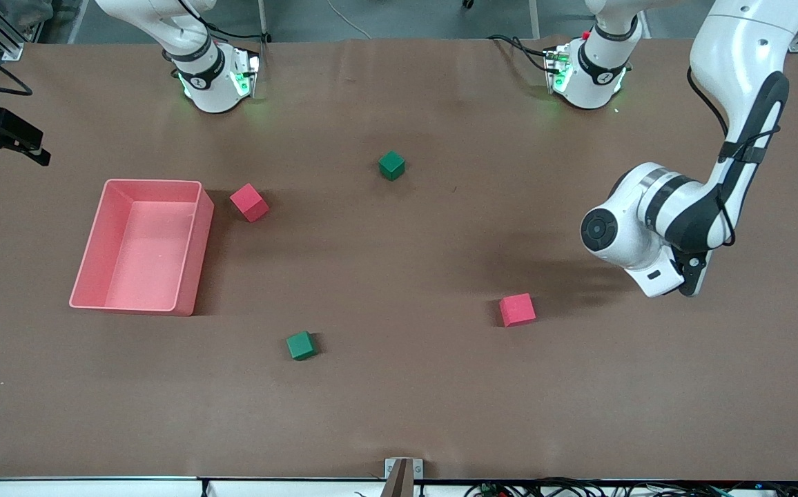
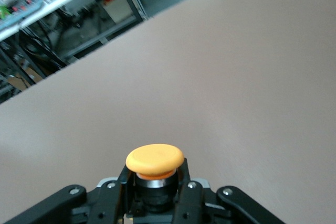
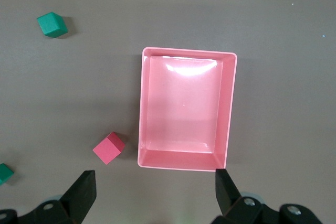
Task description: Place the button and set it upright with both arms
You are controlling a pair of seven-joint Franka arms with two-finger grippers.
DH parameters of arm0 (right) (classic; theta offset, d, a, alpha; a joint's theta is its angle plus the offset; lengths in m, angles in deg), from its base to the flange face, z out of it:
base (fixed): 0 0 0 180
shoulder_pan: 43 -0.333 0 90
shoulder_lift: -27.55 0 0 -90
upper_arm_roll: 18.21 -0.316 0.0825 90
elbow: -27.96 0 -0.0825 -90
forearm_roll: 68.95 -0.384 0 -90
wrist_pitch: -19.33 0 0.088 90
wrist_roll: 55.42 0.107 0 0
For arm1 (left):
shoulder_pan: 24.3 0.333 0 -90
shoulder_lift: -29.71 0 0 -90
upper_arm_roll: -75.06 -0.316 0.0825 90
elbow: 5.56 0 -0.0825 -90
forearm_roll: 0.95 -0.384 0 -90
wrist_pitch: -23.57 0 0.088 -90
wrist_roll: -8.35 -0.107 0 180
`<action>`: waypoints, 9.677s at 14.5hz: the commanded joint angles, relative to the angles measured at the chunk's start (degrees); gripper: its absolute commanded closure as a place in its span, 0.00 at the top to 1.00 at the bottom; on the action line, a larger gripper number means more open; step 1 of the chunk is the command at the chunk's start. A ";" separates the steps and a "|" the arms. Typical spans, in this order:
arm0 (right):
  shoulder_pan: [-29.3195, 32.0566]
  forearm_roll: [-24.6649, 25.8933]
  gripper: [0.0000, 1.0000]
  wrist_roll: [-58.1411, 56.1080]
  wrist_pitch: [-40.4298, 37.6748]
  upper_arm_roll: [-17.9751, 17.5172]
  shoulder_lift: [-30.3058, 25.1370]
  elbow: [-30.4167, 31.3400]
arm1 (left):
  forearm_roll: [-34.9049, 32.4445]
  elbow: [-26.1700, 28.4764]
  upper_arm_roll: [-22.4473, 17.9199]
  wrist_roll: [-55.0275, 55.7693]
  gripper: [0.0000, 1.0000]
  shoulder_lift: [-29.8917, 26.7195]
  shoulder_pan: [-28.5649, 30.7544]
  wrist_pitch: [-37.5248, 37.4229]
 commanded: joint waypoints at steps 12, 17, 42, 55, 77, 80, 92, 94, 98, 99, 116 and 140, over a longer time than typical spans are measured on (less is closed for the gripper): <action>0.68 -0.91 1.00 -0.59 -0.08 -0.35 -1.03 1.06 | -29.56 0.24 -6.12 34.81 0.00 15.17 0.74 -15.65; 0.76 -0.91 1.00 -0.59 -0.52 -0.35 -1.03 1.06 | -35.37 0.85 -8.23 37.62 0.00 18.78 0.92 -16.09; 0.41 -0.91 1.00 -0.59 -0.78 -0.35 -0.94 1.06 | -38.46 2.61 -9.65 36.31 1.00 21.07 1.62 -15.92; 0.41 -0.91 1.00 -0.51 -0.69 -0.44 -0.85 1.06 | -37.67 7.18 -9.47 28.84 1.00 17.03 2.85 -17.67; 0.59 -0.91 1.00 -0.59 -0.43 -0.44 -0.85 1.06 | -7.91 -3.52 -1.57 -16.82 1.00 -3.18 5.05 -2.65; 0.59 -0.91 1.00 -0.59 -0.43 -0.44 -0.85 1.06 | 4.83 -9.49 -1.47 -31.23 1.00 -5.03 5.05 -1.15; 1.64 -0.91 1.00 -0.59 -0.25 -0.88 -0.76 0.80 | 49.94 -21.73 -1.83 -81.77 1.00 -13.99 7.07 -7.91; 1.64 -0.91 1.00 -0.51 -0.34 -0.88 -0.76 0.80 | 60.01 -22.08 -1.74 -89.07 1.00 -16.54 10.22 -8.27; 2.08 -0.91 1.00 -0.51 -0.69 -0.88 -0.76 0.80 | 65.17 -22.26 -1.39 -97.27 1.00 -20.85 11.38 -13.35; 2.26 -0.91 1.00 -0.51 -0.69 -0.96 -0.76 0.80 | 65.34 -22.35 -1.30 -100.33 1.00 -21.46 11.29 -14.06; 2.26 -0.91 1.00 -0.68 0.01 -1.05 -0.76 0.36 | 67.98 -22.08 -16.75 -110.56 1.00 -28.06 -5.13 -16.53; 2.08 -2.32 1.00 -0.59 -0.52 -1.05 -1.03 1.06 | 64.99 -14.09 -22.39 -111.52 1.00 -40.81 -12.62 -15.48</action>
